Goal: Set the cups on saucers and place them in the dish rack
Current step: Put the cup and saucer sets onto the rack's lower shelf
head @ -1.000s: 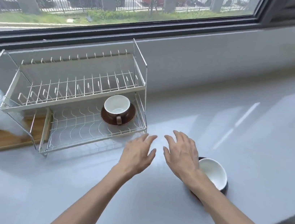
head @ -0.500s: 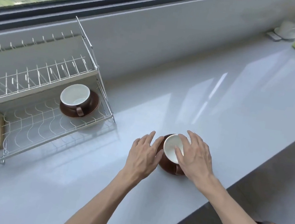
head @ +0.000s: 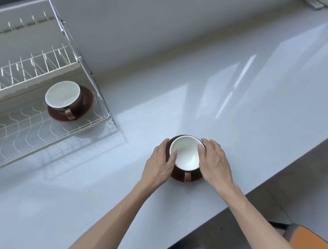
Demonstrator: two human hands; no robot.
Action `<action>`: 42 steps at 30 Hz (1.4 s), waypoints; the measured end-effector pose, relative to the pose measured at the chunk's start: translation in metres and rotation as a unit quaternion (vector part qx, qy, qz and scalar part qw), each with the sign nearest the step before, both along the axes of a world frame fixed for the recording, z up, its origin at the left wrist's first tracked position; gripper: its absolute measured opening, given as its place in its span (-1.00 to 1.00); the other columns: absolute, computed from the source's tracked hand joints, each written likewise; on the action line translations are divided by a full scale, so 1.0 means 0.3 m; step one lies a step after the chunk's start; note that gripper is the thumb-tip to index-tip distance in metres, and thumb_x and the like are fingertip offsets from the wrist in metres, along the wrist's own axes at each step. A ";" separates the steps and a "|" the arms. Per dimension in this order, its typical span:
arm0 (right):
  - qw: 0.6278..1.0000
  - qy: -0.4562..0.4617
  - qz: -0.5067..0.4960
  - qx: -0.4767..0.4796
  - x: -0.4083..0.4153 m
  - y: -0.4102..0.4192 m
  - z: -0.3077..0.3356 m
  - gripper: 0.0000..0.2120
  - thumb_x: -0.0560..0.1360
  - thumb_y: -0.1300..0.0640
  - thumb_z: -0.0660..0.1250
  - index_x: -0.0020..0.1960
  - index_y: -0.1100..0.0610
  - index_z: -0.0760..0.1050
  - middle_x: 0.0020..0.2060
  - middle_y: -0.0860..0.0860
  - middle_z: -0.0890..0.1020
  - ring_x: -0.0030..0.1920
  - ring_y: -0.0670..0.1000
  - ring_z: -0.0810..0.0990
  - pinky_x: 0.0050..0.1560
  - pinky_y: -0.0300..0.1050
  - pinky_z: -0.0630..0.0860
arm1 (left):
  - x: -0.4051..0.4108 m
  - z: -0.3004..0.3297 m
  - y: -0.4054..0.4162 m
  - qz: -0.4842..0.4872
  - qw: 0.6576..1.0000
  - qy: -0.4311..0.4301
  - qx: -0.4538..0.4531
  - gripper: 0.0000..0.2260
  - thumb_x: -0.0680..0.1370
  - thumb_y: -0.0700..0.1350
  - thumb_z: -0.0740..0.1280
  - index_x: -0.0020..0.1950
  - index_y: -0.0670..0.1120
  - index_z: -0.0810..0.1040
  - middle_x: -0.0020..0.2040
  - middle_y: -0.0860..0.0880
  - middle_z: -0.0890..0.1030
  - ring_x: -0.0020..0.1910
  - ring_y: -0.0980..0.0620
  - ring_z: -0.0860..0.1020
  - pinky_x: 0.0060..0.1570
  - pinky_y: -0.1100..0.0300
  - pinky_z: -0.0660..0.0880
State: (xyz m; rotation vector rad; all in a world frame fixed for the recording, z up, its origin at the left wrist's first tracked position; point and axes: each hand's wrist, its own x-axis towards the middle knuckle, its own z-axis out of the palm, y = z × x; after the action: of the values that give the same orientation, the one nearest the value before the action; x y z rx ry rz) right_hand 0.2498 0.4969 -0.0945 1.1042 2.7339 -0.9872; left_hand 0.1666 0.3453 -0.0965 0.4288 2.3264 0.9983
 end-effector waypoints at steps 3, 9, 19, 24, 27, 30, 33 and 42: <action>0.999 0.023 0.000 -0.049 -0.011 0.014 -0.015 -0.60 0.67 -0.04 0.01 0.42 0.04 0.36 0.38 0.09 0.43 0.36 0.14 0.41 0.33 0.02 0.36 | -0.010 -0.006 0.011 0.059 0.996 -0.067 0.019 -0.45 0.64 0.21 0.14 0.59 0.05 0.21 0.51 -0.01 0.42 0.45 -0.02 0.41 0.45 -0.02 0.33; 0.997 0.013 0.012 -0.074 -0.025 0.029 -0.025 -0.61 0.69 0.01 -0.05 0.36 0.08 0.42 0.26 0.09 0.53 0.33 0.10 0.41 0.22 -0.03 0.34 | -0.014 0.009 0.020 0.090 0.992 -0.086 0.036 -0.56 0.64 0.17 0.17 0.48 0.04 0.39 0.40 -0.01 0.51 0.35 -0.02 0.49 0.38 -0.05 0.41; 0.996 0.001 0.010 -0.084 -0.039 0.024 -0.034 -0.69 0.68 0.03 -0.04 0.03 0.13 0.43 0.07 0.19 0.56 0.13 0.21 0.48 0.02 -0.02 0.35 | -0.004 0.024 0.004 0.091 0.991 -0.085 0.044 -0.63 0.65 0.12 0.18 0.43 0.07 0.45 0.31 0.02 0.55 0.31 -0.04 0.52 0.35 -0.06 0.44; 0.996 -0.001 0.032 -0.079 -0.044 -0.001 -0.031 -0.64 0.67 0.04 -0.04 0.14 0.19 0.47 0.08 0.20 0.57 0.14 0.22 0.49 0.06 0.00 0.37 | 0.003 0.032 -0.035 0.103 0.990 -0.092 0.040 -0.64 0.64 0.14 0.19 0.40 0.08 0.48 0.20 0.07 0.55 0.27 -0.05 0.55 0.32 -0.08 0.48; 0.996 0.000 0.047 -0.077 -0.055 -0.024 -0.019 -0.64 0.67 0.04 -0.05 0.12 0.19 0.47 0.06 0.19 0.57 0.12 0.22 0.49 0.01 -0.02 0.34 | 0.004 0.039 -0.064 0.110 0.989 -0.092 0.039 -0.65 0.63 0.15 0.19 0.38 0.09 0.49 0.18 0.06 0.56 0.25 -0.08 0.57 0.30 -0.10 0.49; 0.995 0.004 0.066 -0.076 -0.069 -0.052 -0.006 -0.64 0.68 0.04 -0.05 0.16 0.18 0.47 0.06 0.17 0.57 0.13 0.20 0.49 0.06 0.00 0.38 | 0.003 0.047 -0.096 0.120 0.988 -0.087 0.037 -0.65 0.62 0.15 0.19 0.36 0.09 0.50 0.15 0.06 0.56 0.23 -0.09 0.58 0.28 -0.11 0.50; 0.994 0.003 0.085 -0.071 -0.090 -0.083 0.008 -0.65 0.67 0.03 -0.05 0.11 0.16 0.47 0.01 0.15 0.56 0.10 0.18 0.49 0.04 0.00 0.38 | 0.001 0.057 -0.134 0.134 0.986 -0.086 0.041 -0.64 0.59 0.19 0.18 0.33 0.11 0.51 0.14 0.06 0.57 0.22 -0.09 0.58 0.26 -0.12 0.52; 0.987 0.020 0.150 -0.057 -0.172 -0.213 0.084 -0.62 0.68 0.02 -0.06 0.07 0.18 0.47 -0.04 0.13 0.57 0.02 0.18 0.50 0.01 0.00 0.40 | -0.034 0.107 -0.281 0.183 0.979 -0.073 0.055 -0.57 0.51 0.25 0.17 0.31 0.15 0.52 0.14 0.03 0.59 0.20 -0.11 0.59 0.23 -0.14 0.55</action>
State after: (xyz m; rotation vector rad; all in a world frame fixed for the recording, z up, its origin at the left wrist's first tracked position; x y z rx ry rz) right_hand 0.1980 0.4331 -0.0694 0.6362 2.7224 -1.1097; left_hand 0.1565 0.2609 -0.0643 -0.0381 2.2675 1.2884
